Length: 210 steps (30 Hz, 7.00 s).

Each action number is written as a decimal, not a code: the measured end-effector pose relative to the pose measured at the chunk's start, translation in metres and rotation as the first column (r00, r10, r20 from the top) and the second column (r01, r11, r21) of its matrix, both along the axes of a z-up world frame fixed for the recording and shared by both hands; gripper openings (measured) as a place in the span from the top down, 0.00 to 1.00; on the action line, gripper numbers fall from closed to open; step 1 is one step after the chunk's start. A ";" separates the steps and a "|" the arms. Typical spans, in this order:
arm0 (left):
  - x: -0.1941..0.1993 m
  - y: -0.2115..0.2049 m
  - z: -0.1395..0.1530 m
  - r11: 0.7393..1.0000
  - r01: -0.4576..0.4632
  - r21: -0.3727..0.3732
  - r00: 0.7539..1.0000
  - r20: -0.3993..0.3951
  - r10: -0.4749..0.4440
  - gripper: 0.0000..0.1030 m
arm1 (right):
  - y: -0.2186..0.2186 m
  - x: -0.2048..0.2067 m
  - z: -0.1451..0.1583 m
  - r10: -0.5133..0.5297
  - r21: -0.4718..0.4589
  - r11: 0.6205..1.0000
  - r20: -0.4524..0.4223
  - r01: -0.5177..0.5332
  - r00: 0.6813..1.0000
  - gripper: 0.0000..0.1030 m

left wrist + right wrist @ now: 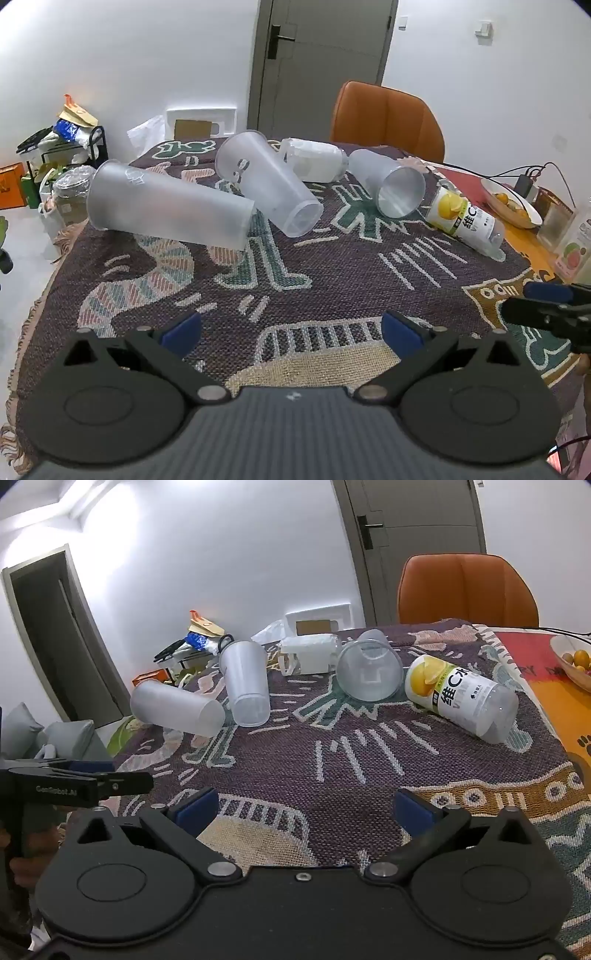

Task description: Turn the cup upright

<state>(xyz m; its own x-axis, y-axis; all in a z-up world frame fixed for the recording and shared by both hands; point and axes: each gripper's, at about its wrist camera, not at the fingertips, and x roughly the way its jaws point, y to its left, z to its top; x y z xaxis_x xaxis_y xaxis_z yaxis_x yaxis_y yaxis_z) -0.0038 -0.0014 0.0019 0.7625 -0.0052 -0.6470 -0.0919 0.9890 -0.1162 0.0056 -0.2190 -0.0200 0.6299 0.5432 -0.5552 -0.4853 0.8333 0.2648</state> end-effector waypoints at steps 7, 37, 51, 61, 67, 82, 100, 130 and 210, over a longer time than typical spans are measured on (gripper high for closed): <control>-0.003 0.000 0.005 1.000 0.015 -0.010 1.000 0.007 -0.015 0.00 | 0.000 -0.006 0.007 -0.007 0.006 1.000 0.038 0.006 0.999 0.00; -0.009 -0.016 0.005 0.999 0.054 -0.005 0.999 0.005 -0.054 0.00 | -0.008 -0.020 0.003 -0.038 -0.004 0.999 0.050 0.039 0.998 0.00; -0.009 -0.011 0.002 0.999 0.047 -0.017 0.999 0.001 -0.047 0.00 | -0.006 -0.017 0.000 -0.042 -0.012 0.999 0.046 0.042 0.998 0.00; -0.003 -0.009 0.000 0.999 0.042 -0.020 0.999 -0.009 -0.042 0.00 | -0.005 -0.014 -0.003 -0.046 -0.015 0.999 0.038 0.047 0.998 0.00; -0.002 -0.010 -0.002 0.999 0.046 -0.020 0.999 -0.011 -0.047 0.00 | -0.007 -0.013 -0.004 -0.049 -0.016 0.999 0.035 0.050 0.998 0.00; -0.002 -0.013 0.000 0.998 0.052 -0.019 0.999 -0.001 -0.052 0.00 | -0.007 -0.014 -0.003 -0.051 -0.025 0.998 0.043 0.052 0.998 0.00; 0.003 0.029 0.006 0.995 -0.015 -0.098 0.998 0.067 0.021 0.00 | 0.024 0.016 0.002 0.003 -0.070 0.998 0.051 0.000 0.999 0.00; 0.012 0.132 -0.023 0.910 -0.366 -0.194 0.923 0.050 0.382 0.00 | 0.148 0.108 0.009 0.249 -0.164 0.957 0.053 -0.238 0.967 0.00; 0.013 0.069 -0.029 0.957 -0.189 -0.220 0.981 0.012 0.196 0.00 | 0.101 0.030 0.029 0.261 -0.278 0.930 0.037 -0.241 0.965 0.37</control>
<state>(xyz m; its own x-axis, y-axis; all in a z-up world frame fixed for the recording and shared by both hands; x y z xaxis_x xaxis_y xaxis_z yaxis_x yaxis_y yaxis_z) 0.0094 0.0672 -0.0274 0.7838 0.0064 -0.6210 -0.2704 0.9037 -0.3320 0.0361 -0.1184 0.0093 0.5365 0.5253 -0.6605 -0.6972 0.7169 0.0039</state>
